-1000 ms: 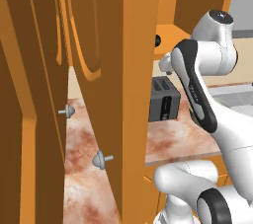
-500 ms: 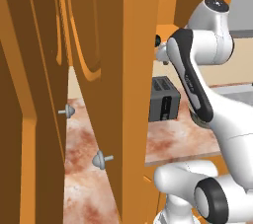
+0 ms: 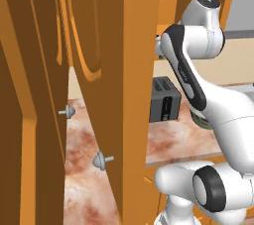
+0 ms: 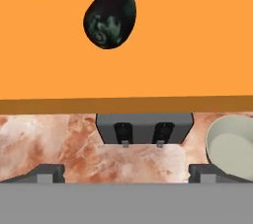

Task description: Pick the eggplants from the cabinet and place them in one bowl. Pick the sweet potato from the sink and place it in the other bowl.

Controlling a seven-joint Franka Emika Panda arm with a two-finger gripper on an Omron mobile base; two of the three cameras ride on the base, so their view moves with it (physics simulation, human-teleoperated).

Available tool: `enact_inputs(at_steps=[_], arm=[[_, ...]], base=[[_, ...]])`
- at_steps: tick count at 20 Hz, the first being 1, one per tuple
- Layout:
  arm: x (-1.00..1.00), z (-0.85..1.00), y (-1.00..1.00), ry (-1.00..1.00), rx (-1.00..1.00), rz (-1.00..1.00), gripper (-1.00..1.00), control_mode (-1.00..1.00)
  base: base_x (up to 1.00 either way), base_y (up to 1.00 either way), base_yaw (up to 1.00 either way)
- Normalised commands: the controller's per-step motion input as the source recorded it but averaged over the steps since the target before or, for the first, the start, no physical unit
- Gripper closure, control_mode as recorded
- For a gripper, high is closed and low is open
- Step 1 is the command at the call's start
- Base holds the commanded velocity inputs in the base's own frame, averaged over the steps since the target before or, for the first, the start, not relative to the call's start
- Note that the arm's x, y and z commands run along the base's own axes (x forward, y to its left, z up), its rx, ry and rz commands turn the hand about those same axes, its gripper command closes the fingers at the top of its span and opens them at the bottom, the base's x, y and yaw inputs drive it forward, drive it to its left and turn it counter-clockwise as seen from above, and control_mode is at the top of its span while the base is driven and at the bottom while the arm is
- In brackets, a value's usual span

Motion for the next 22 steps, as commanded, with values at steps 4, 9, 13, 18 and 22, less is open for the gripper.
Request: enact_inputs(at_steps=[4,9,13,18,22], arm=[[0.42,0.00,0.08,-0.05,0.00,0.00,-1.00,-1.00],[0.39,0.12,0.00,-0.08,0.00,0.00,-1.00,-1.00],[0.43,0.01,0.03,-0.06,0.00,0.00,-1.00,-1.00],[0.51,0.00,0.04,-0.02,0.00,0.00,-1.00,-1.00],[0.57,0.00,0.01,0.00,0.00,0.00,-1.00,-1.00]], base=[[0.00,0.00,0.00],[0.00,0.00,0.00],[0.00,0.00,0.00],[0.00,0.00,0.00],[0.00,0.00,0.00]])
